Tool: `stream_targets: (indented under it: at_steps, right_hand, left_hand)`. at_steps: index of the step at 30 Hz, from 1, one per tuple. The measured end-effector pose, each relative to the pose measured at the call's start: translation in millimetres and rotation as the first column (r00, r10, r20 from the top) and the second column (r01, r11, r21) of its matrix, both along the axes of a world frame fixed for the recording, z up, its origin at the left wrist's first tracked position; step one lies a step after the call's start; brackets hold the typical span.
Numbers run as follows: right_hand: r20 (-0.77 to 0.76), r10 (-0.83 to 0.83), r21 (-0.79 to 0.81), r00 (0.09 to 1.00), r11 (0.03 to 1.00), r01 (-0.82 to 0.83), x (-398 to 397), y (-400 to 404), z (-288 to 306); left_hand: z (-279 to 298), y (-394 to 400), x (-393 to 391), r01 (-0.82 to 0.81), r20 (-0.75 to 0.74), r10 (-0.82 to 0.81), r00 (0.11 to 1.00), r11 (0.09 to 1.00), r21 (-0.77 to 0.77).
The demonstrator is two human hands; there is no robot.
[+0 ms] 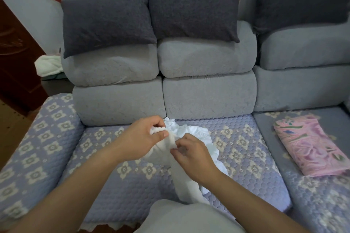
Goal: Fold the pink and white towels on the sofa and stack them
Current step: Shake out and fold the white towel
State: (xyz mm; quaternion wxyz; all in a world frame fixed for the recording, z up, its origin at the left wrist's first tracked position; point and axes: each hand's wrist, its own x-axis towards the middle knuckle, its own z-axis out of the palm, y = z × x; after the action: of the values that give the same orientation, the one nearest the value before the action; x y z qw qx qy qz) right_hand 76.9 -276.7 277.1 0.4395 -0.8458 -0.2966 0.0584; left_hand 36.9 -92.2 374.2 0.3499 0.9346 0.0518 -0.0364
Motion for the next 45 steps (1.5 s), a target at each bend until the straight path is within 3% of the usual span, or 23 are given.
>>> stream_targets:
  at_steps: [8,12,15,18,21,24,26,28,30,32,34,36,38,40,42,45]
  right_hand:
    - [-0.016,-0.011,0.036,1.000,0.999,0.011,14.9,-12.7,4.7]
    - [-0.186,-0.071,0.085,0.980,0.992,0.088,14.7,-14.3,9.0]
    - [-0.150,-0.052,-0.080,0.987,0.996,0.040,25.2,-17.4,12.9]
    - [-0.017,0.016,-0.328,1.000,0.944,-0.021,44.9,-21.9,21.3]
    - [0.177,0.047,-0.393,0.983,0.919,0.027,88.3,-13.8,62.0]
    - [0.373,0.021,-0.413,0.928,0.899,0.145,156.3,8.2,154.6]
    - [0.548,-0.086,-0.270,0.832,0.923,0.273,189.6,17.6,238.5]
    - [0.710,-0.230,-0.022,0.666,0.937,0.348,205.5,17.0,318.9]
    - [0.825,-0.291,0.165,0.484,0.943,0.288,203.1,10.7,382.1]
    - [0.901,-0.290,0.243,0.323,0.953,0.180,194.5,6.5,418.7]
    - [0.916,-0.286,0.263,0.282,0.958,0.116,184.0,2.5,424.6]
    - [0.907,-0.222,0.219,0.357,0.974,0.051,166.6,-3.4,407.6]
    - [0.816,-0.013,0.041,0.577,0.999,-0.035,145.4,-12.9,376.1]
    - [0.533,0.263,-0.220,0.804,0.961,-0.169,131.6,-21.6,318.8]
    - [0.250,0.401,-0.435,0.881,0.859,-0.268,123.6,-31.4,229.5]
    - [-0.043,0.363,-0.607,0.931,0.730,-0.313,105.2,-61.3,73.4]
  left_hand:
    - [3.2,26.0,-10.4,0.060,-0.013,-0.062,0.998,0.994,-0.088]
    - [2.1,29.6,-15.7,0.101,-0.025,-0.105,0.994,0.987,-0.124]
    - [1.2,25.8,-19.6,0.069,0.030,-0.066,0.997,0.991,-0.113]
    - [1.4,23.1,-19.8,0.032,0.071,-0.037,0.997,0.997,0.076]
    - [18.3,33.1,16.4,0.134,0.010,-0.154,0.988,0.884,0.447]
    - [81.1,55.5,94.8,-0.104,0.187,-0.015,0.982,0.786,0.610]
    - [152.0,59.5,136.2,-0.335,0.479,0.024,0.878,0.746,0.576]
    - [222.7,52.3,155.2,-0.497,0.740,-0.023,0.673,0.726,0.475]
    - [278.2,45.9,153.4,-0.578,0.880,-0.115,0.461,0.713,0.396]
    - [312.1,46.3,142.6,-0.588,0.937,-0.188,0.294,0.737,0.332]
    - [320.4,49.5,127.5,-0.548,0.960,-0.241,0.141,0.789,0.278]
    - [301.3,49.3,108.5,-0.471,0.959,-0.278,0.053,0.840,0.270]
    - [254.1,52.2,88.8,-0.350,0.953,-0.283,0.106,0.887,0.302]
    - [177.8,67.8,71.9,-0.176,0.885,-0.338,0.320,0.897,0.406]
    - [80.2,86.2,48.9,0.028,0.661,-0.464,0.590,0.830,0.557]
    - [-74.5,117.9,2.9,0.243,0.182,-0.483,0.857,0.688,0.684]
